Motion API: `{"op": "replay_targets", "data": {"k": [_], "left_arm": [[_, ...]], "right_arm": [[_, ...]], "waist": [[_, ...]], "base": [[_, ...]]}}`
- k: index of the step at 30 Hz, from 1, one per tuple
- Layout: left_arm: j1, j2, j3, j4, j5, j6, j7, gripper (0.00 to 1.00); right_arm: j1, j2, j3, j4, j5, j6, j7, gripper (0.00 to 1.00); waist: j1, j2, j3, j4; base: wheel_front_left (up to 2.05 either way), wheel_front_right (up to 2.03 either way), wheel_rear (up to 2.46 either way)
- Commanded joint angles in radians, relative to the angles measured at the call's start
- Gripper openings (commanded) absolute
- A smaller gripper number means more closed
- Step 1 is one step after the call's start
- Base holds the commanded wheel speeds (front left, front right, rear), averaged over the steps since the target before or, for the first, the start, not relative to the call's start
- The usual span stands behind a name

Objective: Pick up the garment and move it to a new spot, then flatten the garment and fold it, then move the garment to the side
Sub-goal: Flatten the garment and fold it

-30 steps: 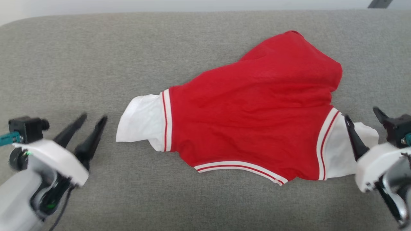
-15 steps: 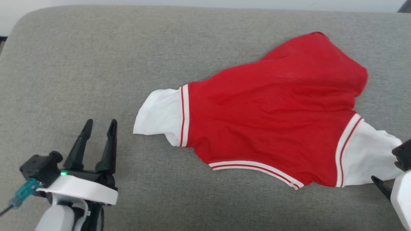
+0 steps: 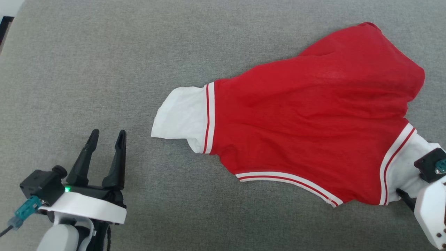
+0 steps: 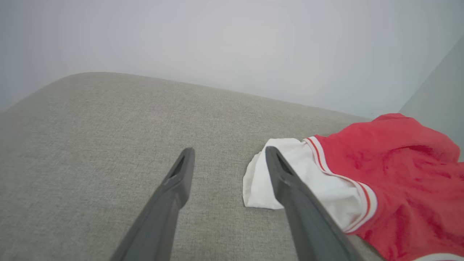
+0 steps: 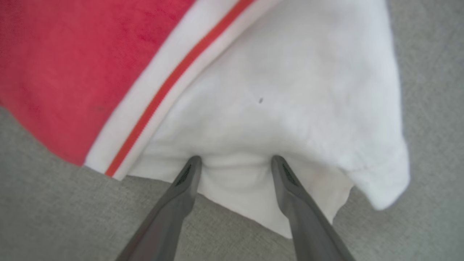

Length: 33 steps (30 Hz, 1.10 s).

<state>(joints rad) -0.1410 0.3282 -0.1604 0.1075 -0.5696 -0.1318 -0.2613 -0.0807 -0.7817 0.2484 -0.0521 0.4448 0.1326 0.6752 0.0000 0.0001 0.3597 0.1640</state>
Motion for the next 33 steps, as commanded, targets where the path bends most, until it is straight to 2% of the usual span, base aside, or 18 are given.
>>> {"op": "replay_targets", "data": {"k": [1,5,6,9,11,14,16,18,24,27,31,32,33], "left_arm": [[-0.023,0.021,-0.014,-0.010,-0.011,0.002,-0.005,1.00],[-0.063,0.119,-0.090,-0.032,-0.029,0.002,-0.005,1.00],[-0.063,0.119,-0.090,-0.032,-0.029,0.002,-0.005,1.00],[-0.133,0.238,-0.204,-0.052,-0.067,0.002,-0.005,1.00],[-0.193,0.343,-0.330,-0.049,-0.116,0.002,0.006,1.00],[-0.324,0.489,-0.551,-0.075,-0.253,0.002,0.144,1.00],[-0.426,0.568,-0.682,-0.098,-0.348,0.002,0.252,1.00],[-0.522,0.621,-0.795,-0.100,-0.398,0.002,0.336,1.00],[-0.758,0.658,-1.047,-0.043,-0.506,0.002,0.439,1.00],[-0.821,0.649,-1.099,-0.006,-0.534,0.002,0.433,1.00],[-0.835,0.639,-1.123,0.030,-0.544,0.002,0.446,1.00],[-0.830,0.635,-1.125,0.031,-0.543,0.002,0.448,0.48],[-0.823,0.631,-1.126,0.035,-0.540,0.002,0.440,0.21]], "right_arm": [[-0.004,0.047,0.038,0.062,-0.013,-0.004,-0.004,0.00],[-0.027,0.059,0.032,0.087,-0.032,-0.004,-0.013,0.00],[-0.027,0.059,0.032,0.087,-0.032,-0.004,-0.013,0.00],[-0.047,0.076,0.027,0.083,-0.038,-0.004,-0.016,0.00],[-0.061,0.087,0.026,0.075,-0.047,-0.004,-0.018,0.00],[-0.085,0.103,0.033,0.061,-0.061,-0.004,-0.013,0.00],[-0.104,0.118,0.043,0.048,-0.075,-0.004,-0.009,0.00],[-0.126,0.134,0.054,0.039,-0.087,-0.004,-0.004,0.00],[-0.161,0.184,0.077,0.021,-0.112,-0.003,0.008,0.00],[-0.174,0.201,0.079,0.023,-0.126,-0.003,0.011,0.00],[-0.185,0.221,0.085,0.032,-0.140,-0.003,0.004,0.00],[-0.187,0.225,0.086,0.034,-0.143,-0.003,0.001,0.00],[-0.189,0.230,0.085,0.036,-0.145,-0.003,-0.005,0.00]], "waist": [[0.0000,-0.0001,0.004,-0.004],[0.0000,-0.0001,0.008,-0.018],[0.0000,-0.0001,0.008,-0.018],[0.0000,-0.0001,0.014,-0.030],[0.0000,-0.0001,0.019,-0.038],[0.0000,-0.0001,0.034,-0.055],[0.0000,-0.0001,0.050,-0.068],[0.0000,-0.0001,0.067,-0.082],[0.0000,-0.0001,0.114,-0.119],[0.0000,-0.0001,0.131,-0.134],[0.0000,-0.0001,0.143,-0.148],[0.0000,-0.0001,0.144,-0.150],[0.0000,-0.0001,0.143,-0.152]], "base": [[0.00,0.00,0.00],[0.00,0.00,0.00],[0.00,0.00,0.00],[0.00,0.00,0.00],[0.00,0.00,0.00],[0.00,0.00,0.00],[0.00,0.00,0.00],[0.00,0.00,0.00],[0.00,0.00,0.00],[0.00,0.00,0.00],[0.00,0.00,0.00],[0.00,0.00,0.00],[0.00,0.00,0.00]]}}
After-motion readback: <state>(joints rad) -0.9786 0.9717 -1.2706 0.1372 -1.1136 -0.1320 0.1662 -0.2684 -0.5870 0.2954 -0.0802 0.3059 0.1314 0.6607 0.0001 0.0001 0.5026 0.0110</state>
